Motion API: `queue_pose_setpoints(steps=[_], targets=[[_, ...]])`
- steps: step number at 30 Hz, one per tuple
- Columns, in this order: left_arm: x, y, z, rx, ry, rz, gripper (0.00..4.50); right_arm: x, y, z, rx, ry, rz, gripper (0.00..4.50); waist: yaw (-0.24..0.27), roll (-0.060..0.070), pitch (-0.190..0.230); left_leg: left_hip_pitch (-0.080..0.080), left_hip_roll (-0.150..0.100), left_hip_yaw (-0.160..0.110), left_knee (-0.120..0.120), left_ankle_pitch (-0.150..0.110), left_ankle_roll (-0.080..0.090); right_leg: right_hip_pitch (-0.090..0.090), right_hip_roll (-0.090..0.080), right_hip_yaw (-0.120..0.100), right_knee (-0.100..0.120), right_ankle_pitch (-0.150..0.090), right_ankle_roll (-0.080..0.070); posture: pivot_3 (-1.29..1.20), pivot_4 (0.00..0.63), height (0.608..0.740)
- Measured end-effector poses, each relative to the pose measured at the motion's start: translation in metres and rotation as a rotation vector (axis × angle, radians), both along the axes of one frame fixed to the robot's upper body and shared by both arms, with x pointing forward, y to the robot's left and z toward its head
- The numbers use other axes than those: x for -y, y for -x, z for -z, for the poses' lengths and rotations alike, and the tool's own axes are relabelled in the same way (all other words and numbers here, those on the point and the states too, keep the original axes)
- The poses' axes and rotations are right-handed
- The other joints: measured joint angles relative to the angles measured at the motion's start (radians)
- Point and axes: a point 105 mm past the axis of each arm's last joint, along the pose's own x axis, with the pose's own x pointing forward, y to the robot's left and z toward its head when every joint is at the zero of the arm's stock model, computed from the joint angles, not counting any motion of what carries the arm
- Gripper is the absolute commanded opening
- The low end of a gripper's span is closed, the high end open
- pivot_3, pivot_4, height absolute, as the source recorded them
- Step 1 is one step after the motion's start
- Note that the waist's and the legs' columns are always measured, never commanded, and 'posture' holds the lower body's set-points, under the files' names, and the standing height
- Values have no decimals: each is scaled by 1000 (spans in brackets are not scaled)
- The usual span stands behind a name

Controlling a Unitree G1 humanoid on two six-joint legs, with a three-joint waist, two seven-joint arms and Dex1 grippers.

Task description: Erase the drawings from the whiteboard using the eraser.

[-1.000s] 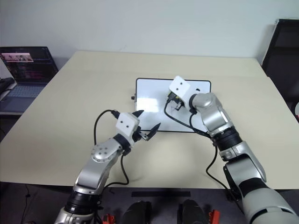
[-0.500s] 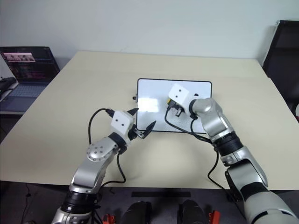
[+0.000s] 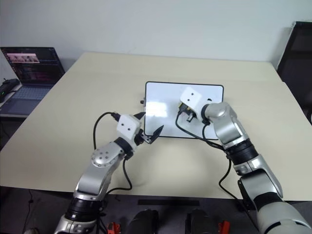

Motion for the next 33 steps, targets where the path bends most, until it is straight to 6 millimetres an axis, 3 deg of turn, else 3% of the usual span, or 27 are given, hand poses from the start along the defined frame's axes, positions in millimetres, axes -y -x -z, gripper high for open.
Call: queue_pose_setpoints(steps=[12, 22, 33], targets=[[4, -2, -5, 10, -4, 24, 4500, 5, -5, -8, 30, -32, 54, 941, -2, 0, 0, -1, 0, 1, -1, 0, 0, -2, 0, 1, 0, 0, 0, 0, 150, 740], [2, -2, -5, 12, -5, 19, 4500, -39, 4, 8, -16, -50, -52, 941, -6, 0, 0, -1, 0, 2, -1, 0, 0, -3, 0, 1, 0, 0, 0, 0, 150, 740], [2, 1, -2, 5, -1, 14, 4500, -39, 2, 9, -8, -25, -83, 941, -4, 0, 0, -1, 0, 2, 0, 0, 0, -3, 0, 1, 1, 0, 0, 0, 150, 740]])
